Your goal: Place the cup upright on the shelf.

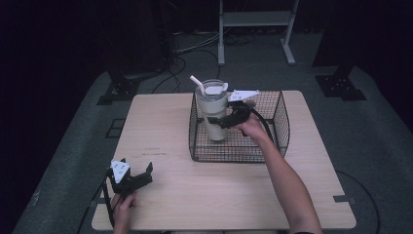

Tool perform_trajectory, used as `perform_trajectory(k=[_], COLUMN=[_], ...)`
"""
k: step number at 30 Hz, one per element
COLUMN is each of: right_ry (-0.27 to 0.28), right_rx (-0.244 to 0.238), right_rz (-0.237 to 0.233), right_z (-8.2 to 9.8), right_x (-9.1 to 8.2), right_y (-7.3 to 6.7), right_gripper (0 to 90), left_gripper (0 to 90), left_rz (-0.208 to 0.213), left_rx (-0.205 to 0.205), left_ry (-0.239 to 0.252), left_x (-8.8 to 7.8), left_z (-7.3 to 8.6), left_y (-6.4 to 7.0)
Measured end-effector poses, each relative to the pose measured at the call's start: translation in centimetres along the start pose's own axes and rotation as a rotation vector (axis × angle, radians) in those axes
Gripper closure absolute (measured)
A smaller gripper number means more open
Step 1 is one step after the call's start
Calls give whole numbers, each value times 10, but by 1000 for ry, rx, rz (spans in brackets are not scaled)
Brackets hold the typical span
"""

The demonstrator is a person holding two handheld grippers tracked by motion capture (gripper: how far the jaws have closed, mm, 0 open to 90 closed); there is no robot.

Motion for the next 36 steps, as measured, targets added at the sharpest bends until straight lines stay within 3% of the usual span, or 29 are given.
perform_trajectory(k=[10,14,18,23,29,36], right_ry=[-61,-90,-85,-78,-88,-99], right_rx=[8,-4,9,14,-29,-25], right_rz=[-43,-39,-39,-30,-36,-30], right_z=[11,14,16,19,21,25], right_x=[13,18,19,17,11,3], right_y=[4,4,5,7,7,11], right_gripper=[84,84,84,83,81,78], left_gripper=[0,0,0,0,0,0], left_rz=[1,2,2,2,1,0], left_rx=[-9,-8,-8,-6,-1,0], left_ry=[5,2,5,0,-1,-1], left_x=[0,-1,0,-1,-1,0], left_z=[0,0,0,0,0,0], left_y=[0,-1,-1,0,0,0])
Point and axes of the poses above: each handheld gripper's, and its own axes: x roughly forward along the jaws, z roughly out of its underside, y roughly to its right, the point moved 2 cm from there along x, roughly forward along the jaws, and after that the axes turned 12 degrees about z, right-handed, at the moved point
